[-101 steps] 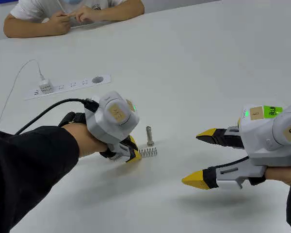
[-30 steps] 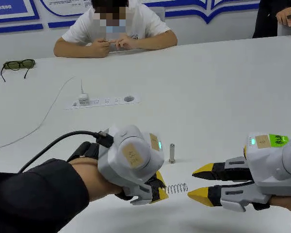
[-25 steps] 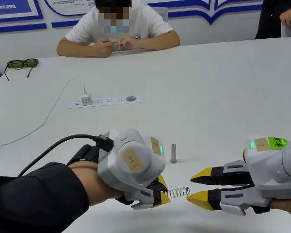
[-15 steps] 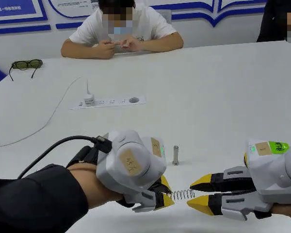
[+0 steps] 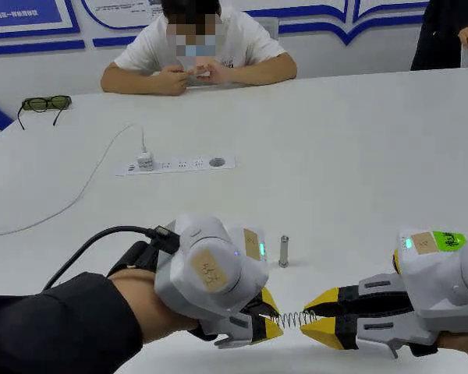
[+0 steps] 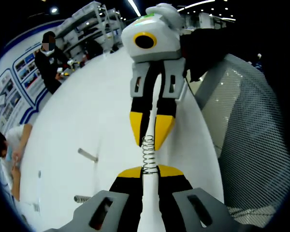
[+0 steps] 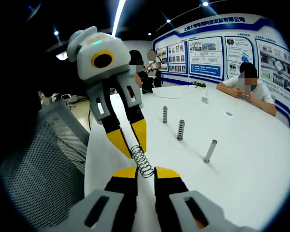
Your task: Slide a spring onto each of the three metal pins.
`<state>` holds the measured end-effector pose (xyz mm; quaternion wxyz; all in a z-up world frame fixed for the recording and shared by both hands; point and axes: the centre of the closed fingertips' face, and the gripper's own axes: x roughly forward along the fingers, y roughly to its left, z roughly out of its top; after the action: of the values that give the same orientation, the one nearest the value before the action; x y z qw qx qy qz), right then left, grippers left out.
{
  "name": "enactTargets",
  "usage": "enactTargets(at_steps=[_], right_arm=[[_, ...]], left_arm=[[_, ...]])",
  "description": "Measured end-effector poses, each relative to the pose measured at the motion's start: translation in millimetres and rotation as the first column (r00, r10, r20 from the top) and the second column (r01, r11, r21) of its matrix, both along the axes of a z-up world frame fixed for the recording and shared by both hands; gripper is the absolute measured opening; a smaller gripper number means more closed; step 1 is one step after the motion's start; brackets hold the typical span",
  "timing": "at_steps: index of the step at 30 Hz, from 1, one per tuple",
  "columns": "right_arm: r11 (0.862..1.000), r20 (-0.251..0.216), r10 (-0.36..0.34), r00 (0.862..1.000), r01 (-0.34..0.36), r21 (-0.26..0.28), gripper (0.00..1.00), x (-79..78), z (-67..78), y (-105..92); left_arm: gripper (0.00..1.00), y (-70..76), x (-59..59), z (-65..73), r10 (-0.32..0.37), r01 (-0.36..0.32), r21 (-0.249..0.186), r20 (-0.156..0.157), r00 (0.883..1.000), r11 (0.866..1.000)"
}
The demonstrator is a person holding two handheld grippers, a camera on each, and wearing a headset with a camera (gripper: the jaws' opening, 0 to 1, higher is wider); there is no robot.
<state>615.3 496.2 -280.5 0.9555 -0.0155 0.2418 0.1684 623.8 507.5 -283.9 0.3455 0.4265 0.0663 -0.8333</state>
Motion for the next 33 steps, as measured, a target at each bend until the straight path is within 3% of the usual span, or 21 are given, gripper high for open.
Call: enactTargets(at_steps=[12, 21, 24, 33], right_arm=[[1.000, 0.011, -0.003, 1.000, 0.003, 0.002, 0.13, 1.1, 7.8, 2.1], [1.000, 0.044, -0.005, 0.999, 0.005, -0.005, 0.13, 5.3, 17.4, 3.8], [0.999, 0.071, -0.012, 0.997, 0.009, 0.037, 0.12, 6.9, 25.8, 5.2], [0.999, 0.095, -0.018, 0.995, 0.014, 0.035, 0.12, 9.9, 31.1, 4.7]], left_arm=[[0.10, -1.6, 1.2, -5.3, 0.021, -0.021, -0.002, -0.023, 1.000, 1.000], [0.10, -4.2, -0.6, -7.3, 0.063, -0.064, -0.006, -0.091, 0.994, 0.998], [0.10, -6.7, -0.9, -7.6, 0.074, -0.076, -0.018, -0.105, 0.992, 0.997], [0.10, -10.9, -6.2, -8.1, 0.096, -0.100, -0.021, -0.144, 0.985, 0.995]])
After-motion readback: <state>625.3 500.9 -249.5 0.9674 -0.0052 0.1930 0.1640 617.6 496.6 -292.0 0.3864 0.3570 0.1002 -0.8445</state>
